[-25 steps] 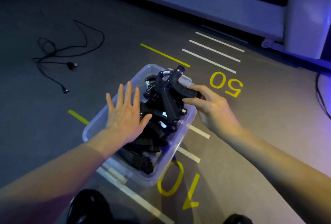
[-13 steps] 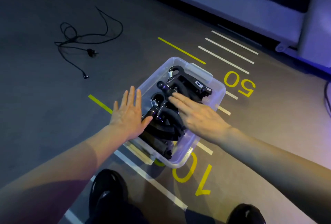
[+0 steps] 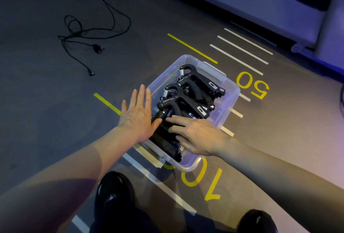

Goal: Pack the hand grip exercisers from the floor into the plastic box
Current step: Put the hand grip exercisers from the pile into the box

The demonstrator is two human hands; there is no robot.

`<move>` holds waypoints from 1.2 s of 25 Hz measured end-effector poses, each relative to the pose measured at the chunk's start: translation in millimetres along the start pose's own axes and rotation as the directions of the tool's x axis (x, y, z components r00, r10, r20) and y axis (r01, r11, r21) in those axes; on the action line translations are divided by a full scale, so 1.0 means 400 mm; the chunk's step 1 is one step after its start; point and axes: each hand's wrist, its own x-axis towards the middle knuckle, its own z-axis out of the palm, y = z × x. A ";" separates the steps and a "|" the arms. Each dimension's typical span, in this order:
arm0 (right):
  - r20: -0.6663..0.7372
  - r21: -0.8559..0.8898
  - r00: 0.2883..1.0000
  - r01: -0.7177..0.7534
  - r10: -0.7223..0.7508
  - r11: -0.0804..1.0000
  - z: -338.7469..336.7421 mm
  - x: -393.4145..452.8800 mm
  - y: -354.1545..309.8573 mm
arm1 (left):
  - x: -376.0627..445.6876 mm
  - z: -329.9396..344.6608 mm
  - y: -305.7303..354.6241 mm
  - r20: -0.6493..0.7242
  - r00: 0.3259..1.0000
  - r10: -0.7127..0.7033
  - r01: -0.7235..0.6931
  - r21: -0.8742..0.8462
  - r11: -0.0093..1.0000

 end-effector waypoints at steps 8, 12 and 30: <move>0.155 -0.112 0.873 -0.449 0.461 0.887 0.019 0.023 0.057 | 0.015 -0.004 0.011 0.008 1.000 -0.012 0.012 0.008 1.000; 0.179 -0.129 0.866 -0.449 0.466 0.884 0.024 0.025 0.054 | 0.021 -0.006 0.014 0.008 1.000 -0.014 0.014 -0.009 1.000; -0.209 0.161 0.862 -0.435 0.462 0.886 -0.015 -0.066 0.100 | 0.032 -0.076 0.155 -0.218 0.967 0.130 -0.129 0.022 0.991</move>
